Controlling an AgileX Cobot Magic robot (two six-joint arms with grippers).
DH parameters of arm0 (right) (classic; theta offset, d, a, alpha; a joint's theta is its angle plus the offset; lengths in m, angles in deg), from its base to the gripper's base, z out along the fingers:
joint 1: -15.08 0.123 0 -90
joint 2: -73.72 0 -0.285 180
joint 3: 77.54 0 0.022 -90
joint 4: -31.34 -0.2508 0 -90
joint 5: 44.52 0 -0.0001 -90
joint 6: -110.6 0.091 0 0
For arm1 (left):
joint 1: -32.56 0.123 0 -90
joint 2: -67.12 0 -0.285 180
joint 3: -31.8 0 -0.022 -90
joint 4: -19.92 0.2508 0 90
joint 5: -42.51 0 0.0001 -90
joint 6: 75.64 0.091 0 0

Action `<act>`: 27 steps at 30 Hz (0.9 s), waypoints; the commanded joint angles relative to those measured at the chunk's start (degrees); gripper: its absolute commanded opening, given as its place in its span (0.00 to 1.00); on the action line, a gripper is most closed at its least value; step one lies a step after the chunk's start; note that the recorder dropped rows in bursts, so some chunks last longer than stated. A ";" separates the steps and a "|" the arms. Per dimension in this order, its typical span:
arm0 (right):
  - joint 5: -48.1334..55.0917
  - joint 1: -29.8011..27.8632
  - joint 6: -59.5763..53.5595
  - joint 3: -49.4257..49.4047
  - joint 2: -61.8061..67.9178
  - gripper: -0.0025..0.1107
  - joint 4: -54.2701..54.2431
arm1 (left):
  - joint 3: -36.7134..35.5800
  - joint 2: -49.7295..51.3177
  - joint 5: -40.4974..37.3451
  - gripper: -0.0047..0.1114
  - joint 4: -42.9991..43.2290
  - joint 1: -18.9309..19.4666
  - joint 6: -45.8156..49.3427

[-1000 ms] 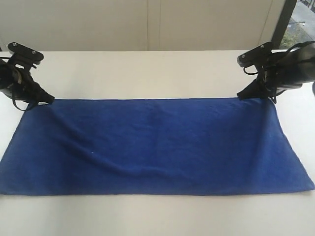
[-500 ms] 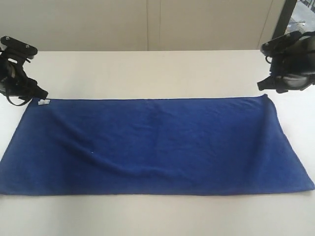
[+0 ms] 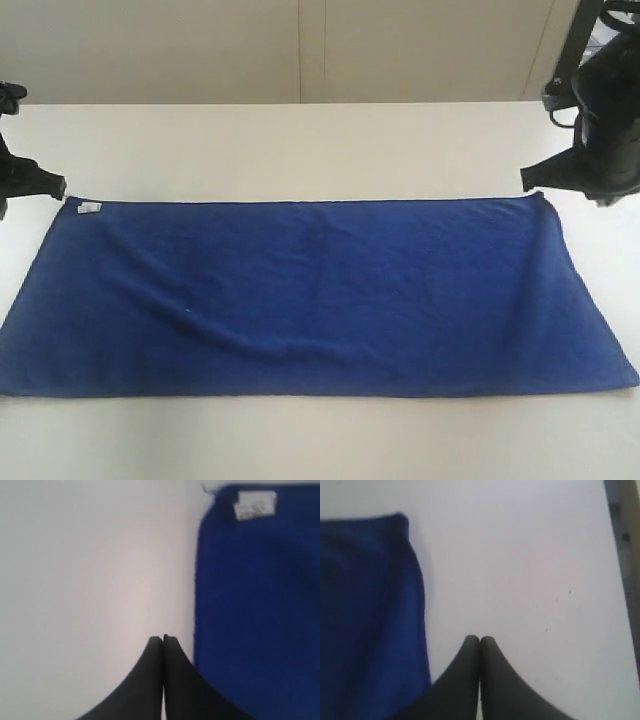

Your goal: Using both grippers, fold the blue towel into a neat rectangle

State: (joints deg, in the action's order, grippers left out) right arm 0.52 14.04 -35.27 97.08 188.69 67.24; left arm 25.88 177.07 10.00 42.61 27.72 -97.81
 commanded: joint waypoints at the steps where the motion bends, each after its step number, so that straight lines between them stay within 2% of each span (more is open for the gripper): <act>1: 2.87 -0.01 -3.94 -5.17 -2.35 0.02 -5.64 | -0.34 -1.15 -5.81 0.04 -14.42 0.10 11.74; 6: -0.47 -0.01 -4.29 -12.77 -6.47 0.02 -8.88 | -5.17 -2.63 -4.39 0.04 -21.22 0.10 15.36; 13: -7.30 -0.01 -11.43 -21.27 -8.96 0.02 -16.23 | -13.57 -2.88 2.74 0.04 -22.69 0.10 16.48; 17: -9.36 -0.01 -11.44 -23.41 -7.83 0.02 -16.49 | -16.24 -2.88 5.28 0.04 -23.51 0.10 16.72; 27: -3.79 -0.01 -11.33 -23.92 -7.06 0.02 -14.62 | -17.59 -2.88 7.57 0.04 -23.51 0.10 17.94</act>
State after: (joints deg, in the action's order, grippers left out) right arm -4.59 14.04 -46.27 73.38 181.75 51.95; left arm 8.77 174.73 18.03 19.62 27.72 -80.09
